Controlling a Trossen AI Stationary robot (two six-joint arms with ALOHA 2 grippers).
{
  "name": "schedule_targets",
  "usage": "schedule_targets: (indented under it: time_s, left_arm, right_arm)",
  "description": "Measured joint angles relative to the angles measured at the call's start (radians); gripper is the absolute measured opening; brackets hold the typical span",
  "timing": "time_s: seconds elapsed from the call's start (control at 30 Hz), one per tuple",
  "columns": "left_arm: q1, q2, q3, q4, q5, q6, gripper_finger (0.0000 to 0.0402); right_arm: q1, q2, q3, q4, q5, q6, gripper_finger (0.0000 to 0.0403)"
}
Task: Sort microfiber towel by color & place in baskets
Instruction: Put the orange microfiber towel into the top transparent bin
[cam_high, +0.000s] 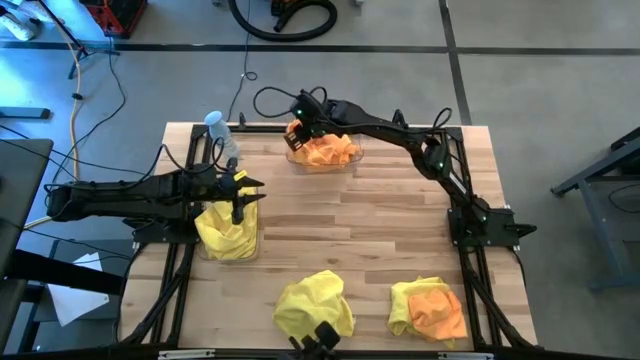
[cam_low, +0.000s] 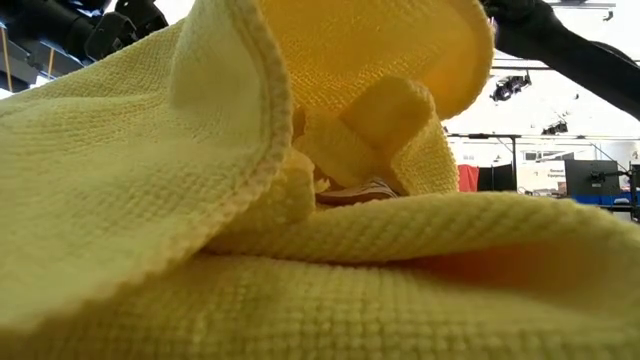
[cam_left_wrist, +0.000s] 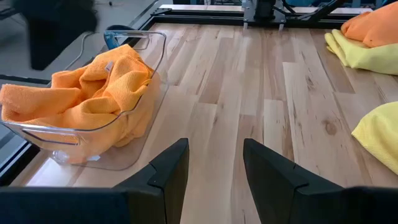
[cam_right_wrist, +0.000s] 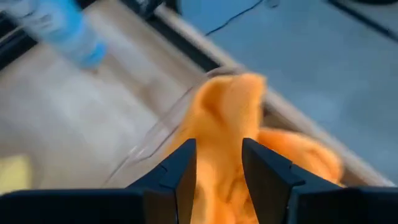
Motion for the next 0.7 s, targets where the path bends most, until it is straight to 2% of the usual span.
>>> schedule_targets:
  time_s: [0.4,0.7]
  left_arm:
    - [0.000,0.000,0.000,0.000,0.001,0.000,0.0142]
    - [0.000,0.000,0.000,-0.004,0.001,-0.001,0.0142]
  right_arm:
    - [-0.019,0.152,-0.003,-0.004,-0.061,0.021,0.0124]
    - [-0.017,0.162,-0.003,0.002,-0.081,0.013,0.0124]
